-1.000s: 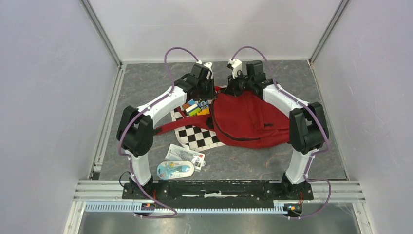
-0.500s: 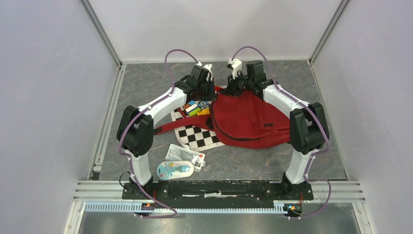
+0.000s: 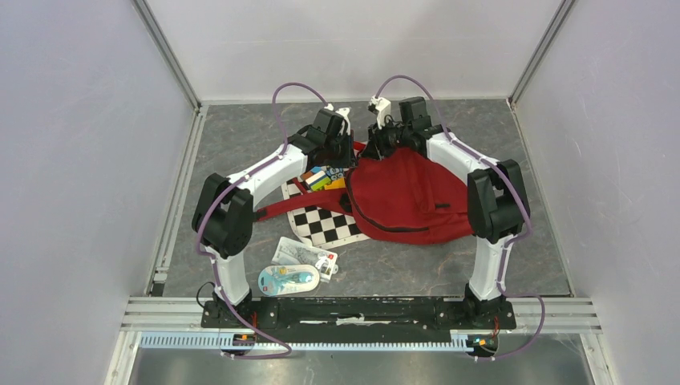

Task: Pack the student bag
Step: Zip the student bag at the center of the board.

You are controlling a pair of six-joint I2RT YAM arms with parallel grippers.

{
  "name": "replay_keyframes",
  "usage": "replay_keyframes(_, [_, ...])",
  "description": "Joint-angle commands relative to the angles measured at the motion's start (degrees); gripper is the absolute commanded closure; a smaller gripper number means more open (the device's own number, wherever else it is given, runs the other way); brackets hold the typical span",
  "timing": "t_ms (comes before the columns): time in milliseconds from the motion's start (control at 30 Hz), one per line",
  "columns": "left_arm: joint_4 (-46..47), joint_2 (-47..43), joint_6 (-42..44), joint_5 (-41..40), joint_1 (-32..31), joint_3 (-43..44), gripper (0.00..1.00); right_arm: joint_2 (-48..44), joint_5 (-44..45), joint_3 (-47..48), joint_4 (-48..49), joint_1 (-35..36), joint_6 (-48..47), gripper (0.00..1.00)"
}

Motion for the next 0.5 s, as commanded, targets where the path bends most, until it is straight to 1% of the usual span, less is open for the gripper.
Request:
replay_keyframes(0, [1.02, -2.56, 2.64, 1.66, -0.12, -0.32, 0.98, 1.19, -1.79, 2.63, -1.58, -0.19, -1.25, 0.65])
replay_keyframes(167, [1.02, -2.72, 2.73, 1.32, -0.12, -0.28, 0.98, 2.62, -1.55, 3.77, -3.75, -0.19, -1.53, 0.64])
replay_keyframes(367, [1.02, -2.71, 2.75, 0.77, -0.12, -0.22, 0.98, 2.38, -2.75, 1.51, -4.11, -0.19, -1.59, 0.66])
replay_keyframes(433, [1.02, -2.82, 2.73, 0.83, -0.12, -0.22, 0.98, 2.59, -2.76, 1.36, -3.98, -0.24, -1.58, 0.71])
replay_keyframes(467, [1.02, -2.85, 2.73, 0.84, -0.12, -0.22, 0.98, 2.75, -2.64, 1.48, -3.94, -0.20, -1.58, 0.76])
